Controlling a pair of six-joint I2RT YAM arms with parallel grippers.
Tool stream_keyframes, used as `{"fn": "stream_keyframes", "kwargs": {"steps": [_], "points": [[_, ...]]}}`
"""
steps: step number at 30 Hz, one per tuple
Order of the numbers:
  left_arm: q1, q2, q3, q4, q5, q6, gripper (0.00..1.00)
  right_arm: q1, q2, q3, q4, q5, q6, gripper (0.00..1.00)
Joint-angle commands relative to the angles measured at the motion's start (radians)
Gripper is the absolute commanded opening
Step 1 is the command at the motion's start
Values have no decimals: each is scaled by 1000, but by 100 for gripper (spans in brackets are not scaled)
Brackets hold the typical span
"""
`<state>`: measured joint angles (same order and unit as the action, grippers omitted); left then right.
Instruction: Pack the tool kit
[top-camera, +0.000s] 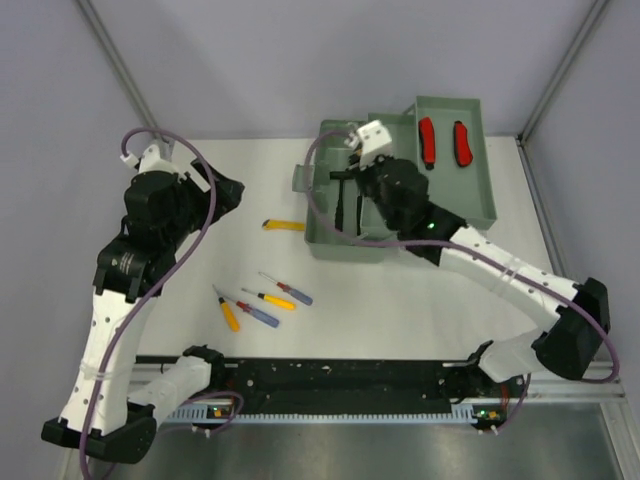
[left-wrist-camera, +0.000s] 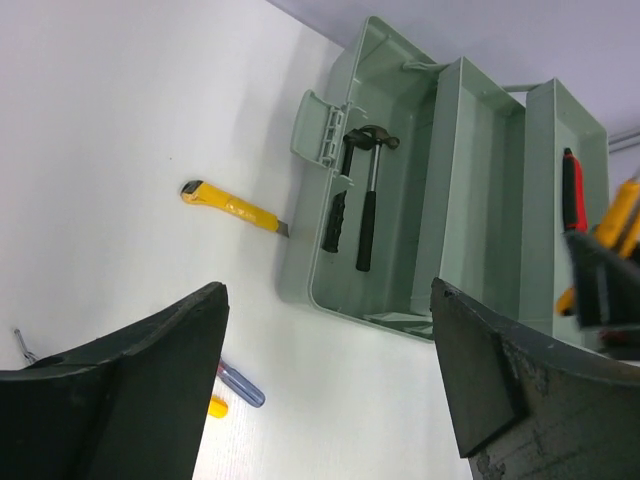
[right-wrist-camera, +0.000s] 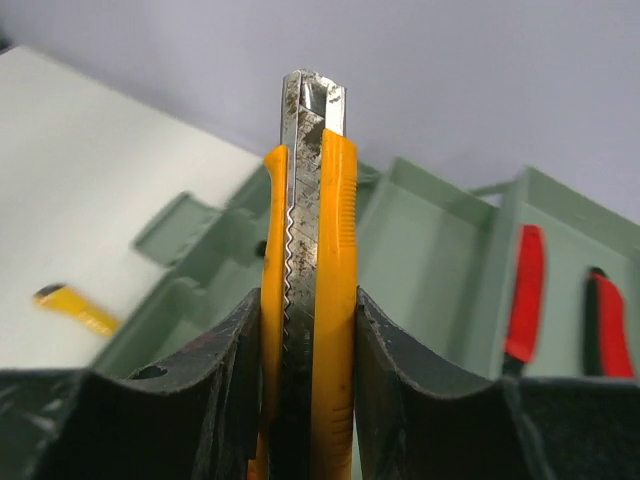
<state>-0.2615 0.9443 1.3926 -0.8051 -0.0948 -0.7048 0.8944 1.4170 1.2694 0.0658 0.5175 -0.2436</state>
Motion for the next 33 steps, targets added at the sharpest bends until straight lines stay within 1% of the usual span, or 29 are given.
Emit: {"fn": "stream_keyframes", "kwargs": {"steps": [1,6,7,10,12,17,19,25,29,32,33], "points": [[-2,5,-23,70,13,41,86,-217,-92,18,-63,-75,153,5],[-1,8,-43,101,26,42,86,-443,-83,33,-121,-163,236,8],[-1,10,-47,109,32,41,86,-484,-61,42,-135,-197,286,8],[-1,16,-56,132,61,39,86,-569,3,77,-159,-246,338,8],[-1,21,-55,133,78,47,86,-603,43,93,-179,-254,348,9],[-1,21,-69,138,90,53,86,-657,125,133,-181,-258,354,9],[-1,22,-78,142,127,54,86,-670,158,157,-185,-254,348,10],[-1,27,-93,149,139,57,86,-678,227,200,-184,-206,287,12],[-1,30,-95,155,144,59,86,-684,258,209,-178,-177,265,18],[-1,36,-96,155,144,61,86,-690,276,208,-173,-152,262,23],[-1,37,-99,155,144,61,86,-690,280,206,-173,-154,265,27]]}}
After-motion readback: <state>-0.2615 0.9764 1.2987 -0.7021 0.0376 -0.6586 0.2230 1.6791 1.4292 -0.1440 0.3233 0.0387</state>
